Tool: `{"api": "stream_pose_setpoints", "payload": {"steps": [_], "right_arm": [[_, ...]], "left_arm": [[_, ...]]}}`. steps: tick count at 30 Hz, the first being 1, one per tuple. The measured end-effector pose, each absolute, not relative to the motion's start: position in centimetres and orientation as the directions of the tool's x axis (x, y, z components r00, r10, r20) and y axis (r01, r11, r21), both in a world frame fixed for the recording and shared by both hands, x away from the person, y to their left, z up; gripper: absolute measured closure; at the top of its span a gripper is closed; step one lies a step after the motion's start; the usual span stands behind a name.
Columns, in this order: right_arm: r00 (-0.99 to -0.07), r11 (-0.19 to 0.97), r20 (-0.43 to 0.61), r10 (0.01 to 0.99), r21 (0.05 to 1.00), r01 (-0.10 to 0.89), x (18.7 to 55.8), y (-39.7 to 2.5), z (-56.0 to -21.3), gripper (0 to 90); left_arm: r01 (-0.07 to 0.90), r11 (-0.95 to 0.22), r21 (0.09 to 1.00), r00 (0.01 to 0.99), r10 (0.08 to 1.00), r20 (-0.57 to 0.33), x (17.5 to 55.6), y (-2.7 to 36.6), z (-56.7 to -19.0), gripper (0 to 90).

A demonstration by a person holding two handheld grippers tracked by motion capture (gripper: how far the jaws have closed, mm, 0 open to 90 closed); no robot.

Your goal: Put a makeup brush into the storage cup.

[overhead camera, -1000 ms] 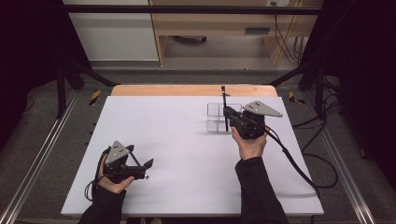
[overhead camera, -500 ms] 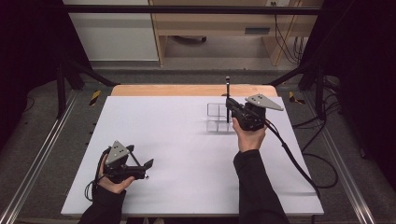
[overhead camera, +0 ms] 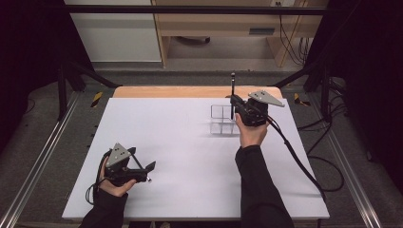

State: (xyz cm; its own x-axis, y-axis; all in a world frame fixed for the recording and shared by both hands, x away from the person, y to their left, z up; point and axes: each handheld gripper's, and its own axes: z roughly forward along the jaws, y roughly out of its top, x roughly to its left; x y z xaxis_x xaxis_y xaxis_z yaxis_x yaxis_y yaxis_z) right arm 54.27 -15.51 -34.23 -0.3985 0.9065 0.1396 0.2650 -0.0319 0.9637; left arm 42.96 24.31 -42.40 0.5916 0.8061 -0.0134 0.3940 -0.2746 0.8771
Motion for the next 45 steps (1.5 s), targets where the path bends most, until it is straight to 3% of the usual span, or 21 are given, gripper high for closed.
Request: {"api": "stream_pose_setpoints", "payload": {"steps": [45], "right_arm": [[-0.329,-0.024,0.123,0.936,0.957,0.288,59.0,-14.5,-36.5,84.4]], "left_arm": [[0.394,-0.269,0.879,0.592,0.806,-0.018,43.0,24.5,-42.4,8.3]]}}
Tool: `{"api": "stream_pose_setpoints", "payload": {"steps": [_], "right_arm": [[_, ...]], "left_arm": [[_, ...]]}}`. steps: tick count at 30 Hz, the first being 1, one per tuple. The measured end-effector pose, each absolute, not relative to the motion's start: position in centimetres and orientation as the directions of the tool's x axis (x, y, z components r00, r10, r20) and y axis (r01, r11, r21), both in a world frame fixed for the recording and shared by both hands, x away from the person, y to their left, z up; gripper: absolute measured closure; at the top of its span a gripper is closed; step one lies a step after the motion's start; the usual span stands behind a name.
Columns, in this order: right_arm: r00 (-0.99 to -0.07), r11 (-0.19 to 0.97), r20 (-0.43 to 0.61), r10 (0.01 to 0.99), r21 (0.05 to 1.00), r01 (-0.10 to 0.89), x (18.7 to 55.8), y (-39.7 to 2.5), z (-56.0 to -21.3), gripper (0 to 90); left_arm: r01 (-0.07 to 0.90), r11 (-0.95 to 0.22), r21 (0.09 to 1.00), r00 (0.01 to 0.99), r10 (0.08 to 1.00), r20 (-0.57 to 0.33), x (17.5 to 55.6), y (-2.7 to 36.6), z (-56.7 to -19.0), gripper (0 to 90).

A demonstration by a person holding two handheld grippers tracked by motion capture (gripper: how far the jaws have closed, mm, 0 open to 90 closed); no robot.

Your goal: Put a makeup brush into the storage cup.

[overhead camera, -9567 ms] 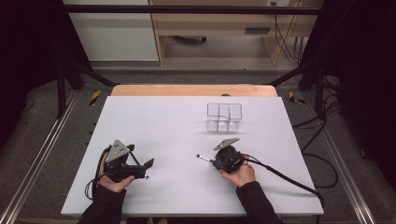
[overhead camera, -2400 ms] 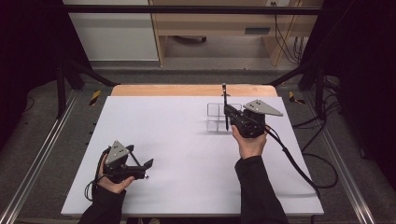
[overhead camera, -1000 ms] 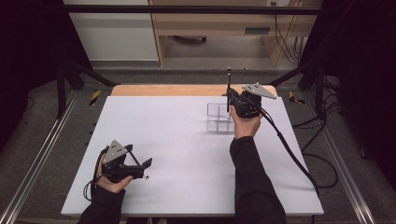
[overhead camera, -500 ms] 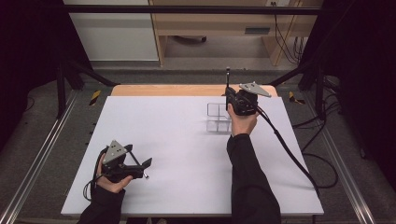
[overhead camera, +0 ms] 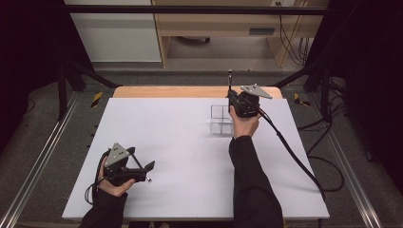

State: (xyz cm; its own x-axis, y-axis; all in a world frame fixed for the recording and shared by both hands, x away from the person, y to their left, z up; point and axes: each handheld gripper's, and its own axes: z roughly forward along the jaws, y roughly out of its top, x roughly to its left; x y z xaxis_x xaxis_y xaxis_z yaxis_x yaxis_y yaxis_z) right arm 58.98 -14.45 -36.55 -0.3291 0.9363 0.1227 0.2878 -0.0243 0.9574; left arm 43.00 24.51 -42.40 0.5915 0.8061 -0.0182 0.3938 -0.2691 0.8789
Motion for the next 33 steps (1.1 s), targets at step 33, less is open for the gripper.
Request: {"api": "stream_pose_setpoints", "payload": {"steps": [33], "right_arm": [[-0.316,0.027,0.094,0.944,0.934,0.356,59.4,-13.3,-39.9,84.4]], "left_arm": [[0.392,-0.268,0.88,0.593,0.805,-0.019,43.0,24.5,-42.4,8.3]]}}
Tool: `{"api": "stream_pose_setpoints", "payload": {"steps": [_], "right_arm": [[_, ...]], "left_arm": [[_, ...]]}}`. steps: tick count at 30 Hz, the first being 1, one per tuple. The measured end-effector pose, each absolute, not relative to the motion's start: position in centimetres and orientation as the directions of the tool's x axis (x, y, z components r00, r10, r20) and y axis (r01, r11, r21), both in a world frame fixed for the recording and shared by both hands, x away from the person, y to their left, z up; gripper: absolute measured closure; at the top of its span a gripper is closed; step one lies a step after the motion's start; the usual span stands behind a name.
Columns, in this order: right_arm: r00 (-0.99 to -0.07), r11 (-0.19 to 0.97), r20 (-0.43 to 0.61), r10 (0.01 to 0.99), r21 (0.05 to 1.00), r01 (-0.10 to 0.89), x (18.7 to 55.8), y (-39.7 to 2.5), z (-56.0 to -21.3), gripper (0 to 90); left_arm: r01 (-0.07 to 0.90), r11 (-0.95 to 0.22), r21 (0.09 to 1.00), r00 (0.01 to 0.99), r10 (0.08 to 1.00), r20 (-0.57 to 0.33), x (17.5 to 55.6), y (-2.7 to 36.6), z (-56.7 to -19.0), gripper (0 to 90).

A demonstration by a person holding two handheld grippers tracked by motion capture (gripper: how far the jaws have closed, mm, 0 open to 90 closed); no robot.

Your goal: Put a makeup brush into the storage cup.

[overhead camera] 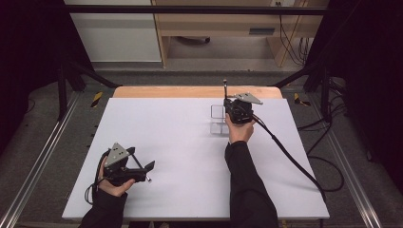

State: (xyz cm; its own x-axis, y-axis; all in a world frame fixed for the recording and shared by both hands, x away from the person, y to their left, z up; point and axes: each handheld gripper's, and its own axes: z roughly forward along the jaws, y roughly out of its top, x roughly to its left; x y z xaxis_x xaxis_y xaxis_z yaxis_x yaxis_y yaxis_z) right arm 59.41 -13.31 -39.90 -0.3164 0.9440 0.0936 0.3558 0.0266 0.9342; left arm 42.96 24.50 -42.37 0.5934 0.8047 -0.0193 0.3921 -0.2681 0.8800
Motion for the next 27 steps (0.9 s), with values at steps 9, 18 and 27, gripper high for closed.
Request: {"api": "stream_pose_setpoints", "payload": {"steps": [9,18,27], "right_arm": [[-0.311,0.023,0.103,0.945,0.926,0.376,59.3,-13.7,-40.8,84.4],[-0.312,0.032,0.099,0.945,0.92,0.39,59.1,-13.6,-41.3,84.4],[-0.319,0.03,0.12,0.94,0.904,0.428,58.9,-14.2,-41.5,84.1]], "left_arm": [[0.392,-0.269,0.88,0.593,0.805,-0.018,43.0,24.5,-42.4,8.3],[0.392,-0.268,0.88,0.593,0.805,-0.019,43.0,24.5,-42.4,8.3],[0.392,-0.269,0.88,0.593,0.805,-0.018,43.0,24.4,-42.4,8.3]]}}
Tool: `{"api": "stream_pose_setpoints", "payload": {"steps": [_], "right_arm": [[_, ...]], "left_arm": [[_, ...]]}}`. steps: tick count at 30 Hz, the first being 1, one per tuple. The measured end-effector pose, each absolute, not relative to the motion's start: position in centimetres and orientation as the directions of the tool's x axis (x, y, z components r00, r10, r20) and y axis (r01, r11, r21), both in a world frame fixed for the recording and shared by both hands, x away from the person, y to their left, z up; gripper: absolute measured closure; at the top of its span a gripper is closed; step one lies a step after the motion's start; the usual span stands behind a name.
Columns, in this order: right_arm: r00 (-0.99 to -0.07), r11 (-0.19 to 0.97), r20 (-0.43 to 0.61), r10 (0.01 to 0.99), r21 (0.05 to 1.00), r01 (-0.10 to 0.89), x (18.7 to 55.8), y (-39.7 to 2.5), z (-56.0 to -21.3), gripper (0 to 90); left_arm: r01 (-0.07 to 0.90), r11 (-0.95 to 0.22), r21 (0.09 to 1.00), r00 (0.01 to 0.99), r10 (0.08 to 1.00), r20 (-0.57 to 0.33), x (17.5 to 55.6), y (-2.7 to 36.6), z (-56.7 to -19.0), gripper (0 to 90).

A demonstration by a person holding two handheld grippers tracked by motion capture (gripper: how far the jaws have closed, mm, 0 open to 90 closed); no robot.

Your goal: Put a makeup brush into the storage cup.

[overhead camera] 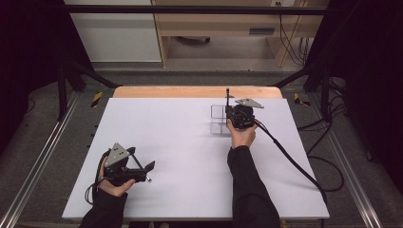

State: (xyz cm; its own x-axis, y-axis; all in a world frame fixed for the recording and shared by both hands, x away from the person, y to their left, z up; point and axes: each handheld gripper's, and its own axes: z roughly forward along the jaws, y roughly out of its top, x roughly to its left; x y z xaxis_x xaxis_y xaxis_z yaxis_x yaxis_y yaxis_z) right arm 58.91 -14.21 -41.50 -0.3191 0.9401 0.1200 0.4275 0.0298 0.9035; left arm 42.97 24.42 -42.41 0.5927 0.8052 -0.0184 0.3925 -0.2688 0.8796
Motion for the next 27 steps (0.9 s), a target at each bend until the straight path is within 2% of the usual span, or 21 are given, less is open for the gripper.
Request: {"api": "stream_pose_setpoints", "payload": {"steps": [9,13,21,27], "right_arm": [[-0.359,0.051,0.123,0.925,0.897,0.439,57.7,-15.1,-41.1,83.6],[-0.377,0.075,0.108,0.92,0.895,0.439,57.1,-15.4,-40.9,80.3],[-0.413,0.099,0.084,0.907,0.91,0.402,55.3,-16.1,-40.1,67.6],[-0.461,0.093,0.106,0.881,0.917,0.389,53.9,-16.5,-39.7,52.4]], "left_arm": [[0.392,-0.273,0.879,0.595,0.804,-0.016,42.9,24.2,-42.4,8.3],[0.394,-0.272,0.878,0.594,0.805,-0.017,42.9,24.2,-42.5,8.3],[0.393,-0.271,0.878,0.593,0.805,-0.017,42.9,24.2,-42.5,8.3],[0.395,-0.268,0.879,0.59,0.807,-0.018,42.9,24.3,-42.4,8.3]]}}
